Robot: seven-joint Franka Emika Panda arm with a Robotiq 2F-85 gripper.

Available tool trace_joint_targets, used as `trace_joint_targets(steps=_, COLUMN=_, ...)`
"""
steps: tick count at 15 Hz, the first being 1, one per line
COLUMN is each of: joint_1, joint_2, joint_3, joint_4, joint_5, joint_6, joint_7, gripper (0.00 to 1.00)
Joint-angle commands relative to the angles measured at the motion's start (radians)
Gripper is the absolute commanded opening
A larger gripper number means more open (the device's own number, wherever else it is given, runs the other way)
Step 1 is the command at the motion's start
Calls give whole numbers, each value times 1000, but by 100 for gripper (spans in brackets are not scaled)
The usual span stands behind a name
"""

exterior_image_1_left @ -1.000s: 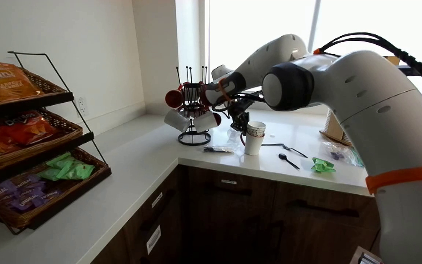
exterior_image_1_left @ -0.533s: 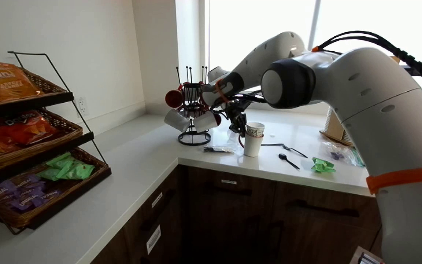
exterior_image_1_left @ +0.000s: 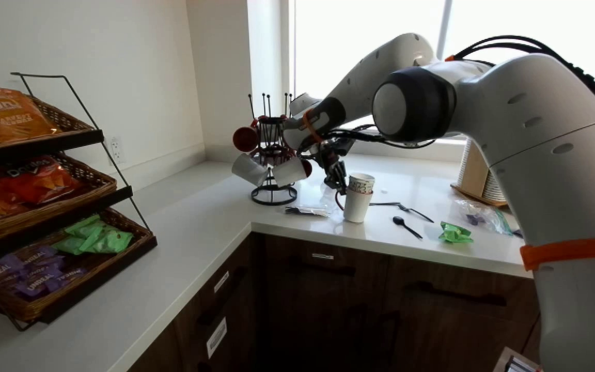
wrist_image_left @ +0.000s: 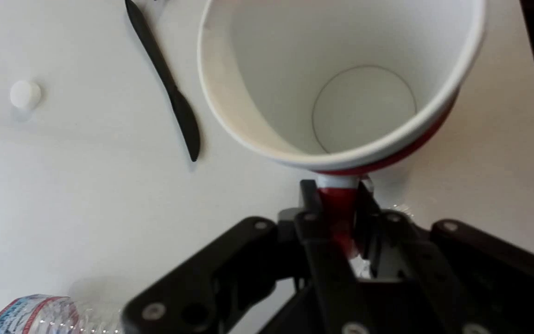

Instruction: Slightly pull the cup to the left

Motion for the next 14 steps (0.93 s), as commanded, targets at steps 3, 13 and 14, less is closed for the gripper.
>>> trace_joint_targets(steps=3, joint_1=28, joint_2=-85, joint_3=0, joint_4=-154, joint_5=-97, joint_6=63, joint_7=-19, gripper=5)
trace_joint_targets(steps=13, joint_1=49, joint_2=-142, joint_3=-5, joint_4=-286, joint_5=-239, joint_6=192, joint_7=35, gripper=5)
trace_joint_targets(steps=14, joint_1=48, joint_2=-150, joint_3=-2, joint_4=-295, joint_5=-235, joint_6=187, joint_7=27, gripper=37)
